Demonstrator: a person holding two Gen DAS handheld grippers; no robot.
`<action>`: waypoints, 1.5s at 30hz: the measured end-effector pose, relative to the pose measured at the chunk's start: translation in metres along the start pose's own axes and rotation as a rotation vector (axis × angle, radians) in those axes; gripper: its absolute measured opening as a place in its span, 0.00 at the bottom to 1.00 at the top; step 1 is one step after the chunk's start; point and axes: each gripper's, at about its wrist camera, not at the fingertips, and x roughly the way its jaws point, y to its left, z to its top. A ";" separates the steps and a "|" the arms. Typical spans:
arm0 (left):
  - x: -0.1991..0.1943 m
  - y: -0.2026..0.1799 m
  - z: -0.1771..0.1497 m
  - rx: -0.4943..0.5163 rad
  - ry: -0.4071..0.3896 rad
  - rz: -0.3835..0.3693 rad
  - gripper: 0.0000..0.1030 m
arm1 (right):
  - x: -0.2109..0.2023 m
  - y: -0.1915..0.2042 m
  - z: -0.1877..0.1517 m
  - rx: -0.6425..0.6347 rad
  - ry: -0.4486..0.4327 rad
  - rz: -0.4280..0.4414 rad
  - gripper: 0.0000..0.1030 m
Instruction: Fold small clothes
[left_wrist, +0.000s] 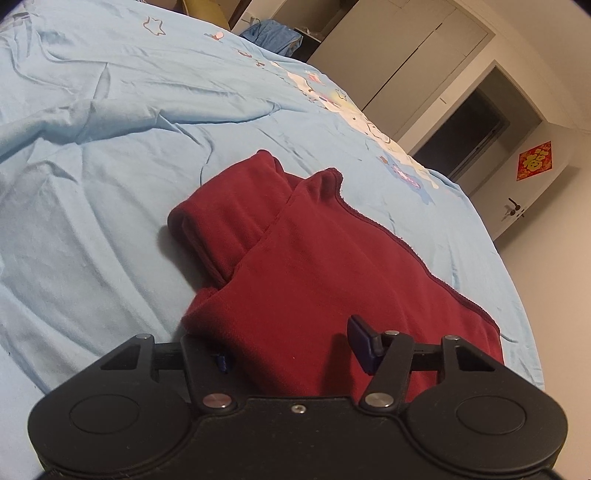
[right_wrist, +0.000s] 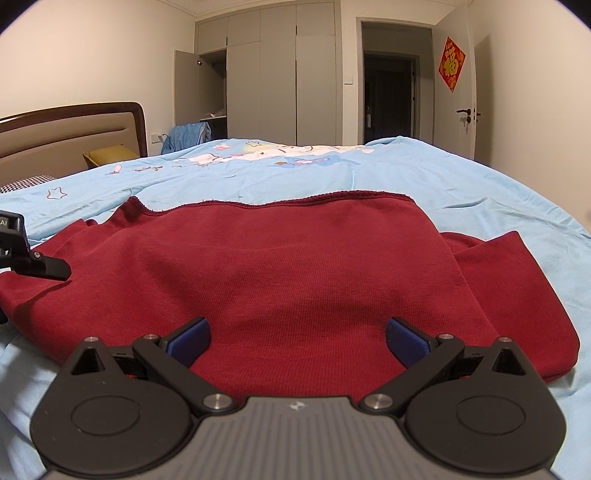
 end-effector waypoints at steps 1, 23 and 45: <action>0.000 0.000 0.000 0.001 -0.001 0.002 0.57 | 0.001 0.000 0.000 0.000 0.000 0.000 1.00; -0.008 0.000 -0.001 0.015 -0.037 0.040 0.24 | 0.004 0.000 0.009 0.003 0.049 0.003 1.00; -0.020 -0.097 0.016 0.517 -0.130 -0.060 0.10 | -0.035 -0.055 0.037 0.046 0.084 -0.058 1.00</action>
